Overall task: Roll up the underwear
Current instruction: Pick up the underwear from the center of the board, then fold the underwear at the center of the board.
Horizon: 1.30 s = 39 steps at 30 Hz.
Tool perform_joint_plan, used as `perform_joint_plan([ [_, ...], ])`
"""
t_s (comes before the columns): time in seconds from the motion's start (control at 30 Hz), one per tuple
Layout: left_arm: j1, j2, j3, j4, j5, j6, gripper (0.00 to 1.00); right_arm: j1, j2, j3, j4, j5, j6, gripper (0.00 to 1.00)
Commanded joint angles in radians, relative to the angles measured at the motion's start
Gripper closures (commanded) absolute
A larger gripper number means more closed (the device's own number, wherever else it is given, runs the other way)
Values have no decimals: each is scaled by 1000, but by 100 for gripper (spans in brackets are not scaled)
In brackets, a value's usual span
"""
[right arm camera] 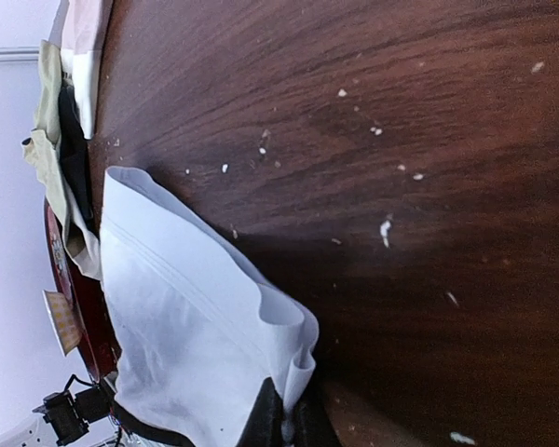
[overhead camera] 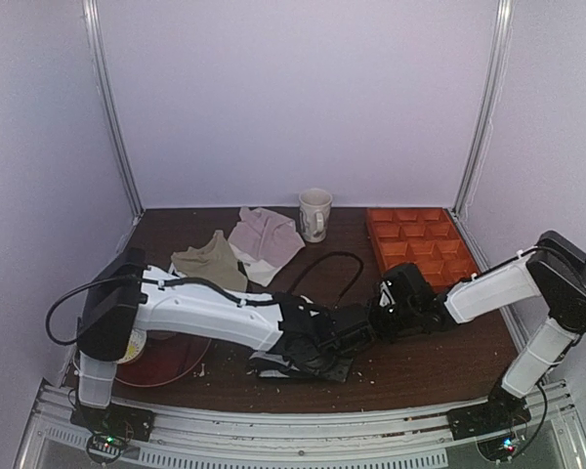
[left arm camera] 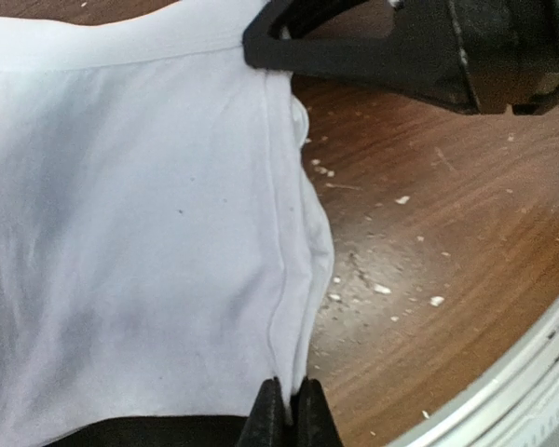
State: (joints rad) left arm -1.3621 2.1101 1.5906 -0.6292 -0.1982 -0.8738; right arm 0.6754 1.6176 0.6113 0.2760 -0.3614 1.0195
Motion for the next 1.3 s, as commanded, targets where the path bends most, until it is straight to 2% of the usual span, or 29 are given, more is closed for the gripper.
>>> perform_joint_plan([
  [0.0, 14, -106, -67, 129, 125, 28, 100, -1, -126, -2, -232, 89, -27, 100],
  [0.2, 60, -177, -124, 188, 263, 47, 100, 2, -286, 21, -434, 169, -28, 100],
  [0.37, 93, -235, -193, 245, 334, 33, 100, 23, -311, 104, -544, 212, -48, 100],
  [0.67, 143, -300, -311, 340, 403, -5, 100, 65, -184, 283, -626, 241, -87, 100],
  [1.0, 194, -375, -442, 407, 416, -39, 100, 93, 45, 529, -681, 238, -124, 100],
  [1.27, 242, -417, -527, 410, 435, -40, 100, 116, 154, 620, -704, 238, -115, 100],
])
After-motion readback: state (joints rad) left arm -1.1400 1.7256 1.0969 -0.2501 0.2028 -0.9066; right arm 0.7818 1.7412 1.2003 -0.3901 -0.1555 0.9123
